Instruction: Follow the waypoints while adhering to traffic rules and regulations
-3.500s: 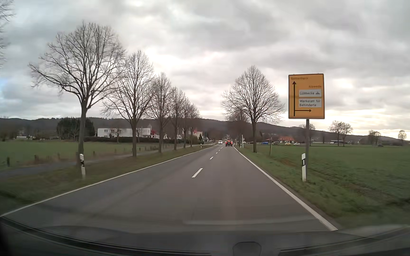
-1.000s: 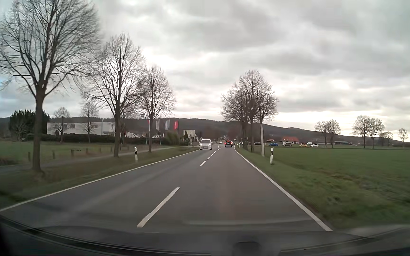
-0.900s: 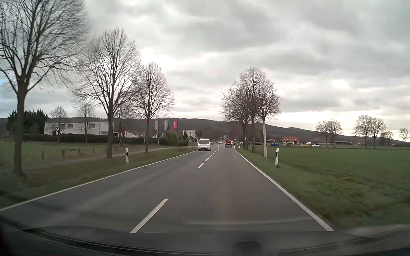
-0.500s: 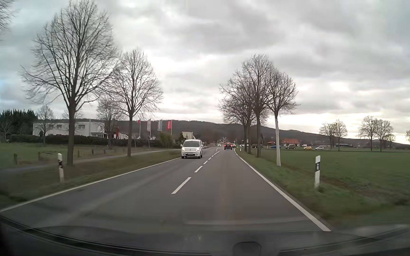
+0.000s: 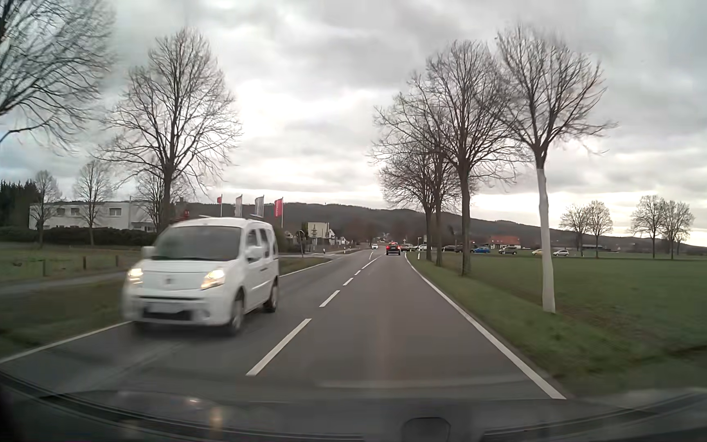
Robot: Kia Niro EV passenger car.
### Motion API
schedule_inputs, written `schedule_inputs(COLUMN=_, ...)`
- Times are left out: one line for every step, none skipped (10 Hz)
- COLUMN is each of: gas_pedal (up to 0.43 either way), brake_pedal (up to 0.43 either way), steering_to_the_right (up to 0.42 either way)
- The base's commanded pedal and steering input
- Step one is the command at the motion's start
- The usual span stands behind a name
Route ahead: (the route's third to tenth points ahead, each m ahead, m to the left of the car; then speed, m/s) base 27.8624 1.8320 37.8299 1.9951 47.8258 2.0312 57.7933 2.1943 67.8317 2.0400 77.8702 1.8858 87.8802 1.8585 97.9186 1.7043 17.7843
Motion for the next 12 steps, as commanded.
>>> schedule_inputs(gas_pedal=0.22, brake_pedal=0.0, steering_to_the_right=0.005)
schedule_inputs(gas_pedal=0.138, brake_pedal=0.0, steering_to_the_right=0.005)
schedule_inputs(gas_pedal=0.0, brake_pedal=0.0, steering_to_the_right=0.006)
schedule_inputs(gas_pedal=0.0, brake_pedal=0.0, steering_to_the_right=0.008)
schedule_inputs(gas_pedal=0.0, brake_pedal=0.0, steering_to_the_right=0.008)
schedule_inputs(gas_pedal=0.0, brake_pedal=0.0, steering_to_the_right=0.008)
schedule_inputs(gas_pedal=0.0, brake_pedal=0.0, steering_to_the_right=0.008)
schedule_inputs(gas_pedal=0.0, brake_pedal=0.0, steering_to_the_right=0.008)
schedule_inputs(gas_pedal=0.0, brake_pedal=0.0, steering_to_the_right=0.008)
schedule_inputs(gas_pedal=0.0, brake_pedal=0.0, steering_to_the_right=0.008)
schedule_inputs(gas_pedal=0.0, brake_pedal=0.0, steering_to_the_right=0.008)
schedule_inputs(gas_pedal=0.0, brake_pedal=0.0, steering_to_the_right=0.008)
